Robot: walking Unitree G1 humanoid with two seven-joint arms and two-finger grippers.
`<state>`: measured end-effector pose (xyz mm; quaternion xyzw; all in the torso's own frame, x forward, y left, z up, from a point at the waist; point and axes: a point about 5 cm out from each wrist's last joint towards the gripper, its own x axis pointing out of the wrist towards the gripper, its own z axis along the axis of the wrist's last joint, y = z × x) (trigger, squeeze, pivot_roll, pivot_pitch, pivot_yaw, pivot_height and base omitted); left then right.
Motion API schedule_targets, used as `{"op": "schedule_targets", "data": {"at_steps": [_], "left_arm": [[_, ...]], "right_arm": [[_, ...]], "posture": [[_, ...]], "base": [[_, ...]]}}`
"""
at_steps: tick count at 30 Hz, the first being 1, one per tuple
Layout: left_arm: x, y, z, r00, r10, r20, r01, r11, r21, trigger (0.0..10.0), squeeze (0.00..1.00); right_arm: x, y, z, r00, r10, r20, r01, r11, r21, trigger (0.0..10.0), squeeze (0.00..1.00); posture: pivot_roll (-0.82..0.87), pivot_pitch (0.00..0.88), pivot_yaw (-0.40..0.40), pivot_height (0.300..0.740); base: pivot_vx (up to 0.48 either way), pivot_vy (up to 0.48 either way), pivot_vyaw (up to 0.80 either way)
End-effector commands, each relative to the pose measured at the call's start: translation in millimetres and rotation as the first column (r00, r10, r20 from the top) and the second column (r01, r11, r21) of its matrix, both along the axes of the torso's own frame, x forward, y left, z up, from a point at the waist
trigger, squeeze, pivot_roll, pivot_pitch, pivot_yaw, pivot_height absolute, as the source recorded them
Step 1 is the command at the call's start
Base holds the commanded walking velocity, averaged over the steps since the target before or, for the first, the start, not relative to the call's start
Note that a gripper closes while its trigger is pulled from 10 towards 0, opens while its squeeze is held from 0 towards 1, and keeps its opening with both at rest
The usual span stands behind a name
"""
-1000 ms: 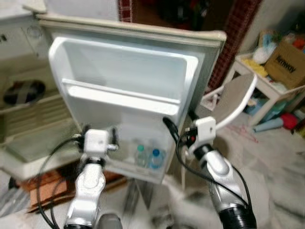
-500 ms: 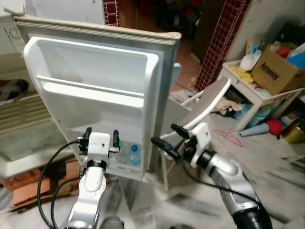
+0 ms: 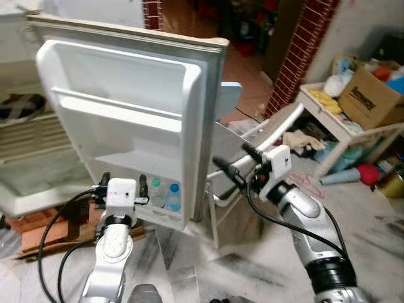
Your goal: Restocking fridge
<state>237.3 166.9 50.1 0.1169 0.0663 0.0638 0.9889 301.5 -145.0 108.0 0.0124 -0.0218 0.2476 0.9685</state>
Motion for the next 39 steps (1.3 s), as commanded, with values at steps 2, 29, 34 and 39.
{"op": "schedule_targets", "data": {"at_steps": [2,29,34,39], "left_arm": [[0.9,3.8,4.1,1.000,0.009,0.004,-0.009,1.000,0.002,10.0,0.00],[-10.8,14.1,-5.0,0.995,0.029,-0.093,-0.022,0.997,0.072,10.0,0.00],[-10.8,12.9,-4.3,0.996,0.023,-0.084,-0.018,0.998,0.067,10.0,0.00],[-5.7,15.9,-3.1,0.994,0.079,-0.079,-0.077,0.997,0.029,10.0,0.00]], "right_arm": [[9.3,-8.5,9.2,0.991,-0.126,0.047,0.125,0.992,0.012,10.0,0.00],[27.4,-17.7,22.8,0.959,-0.259,0.117,0.251,0.965,0.081,10.0,0.00],[31.5,-10.2,20.8,0.981,-0.172,0.091,0.167,0.984,0.064,10.0,0.00],[39.5,2.8,29.4,0.975,-0.173,0.138,0.167,0.985,0.052,10.0,0.00]], "posture": [[0.11,0.013,-0.056,0.740],[0.13,0.021,-0.043,0.740],[0.13,0.021,-0.043,0.740],[0.15,0.024,-0.051,0.740]], "base": [[0.000,0.000,0.67],[0.000,-0.285,0.32],[0.000,-0.192,0.00],[0.000,0.000,0.47]]}}
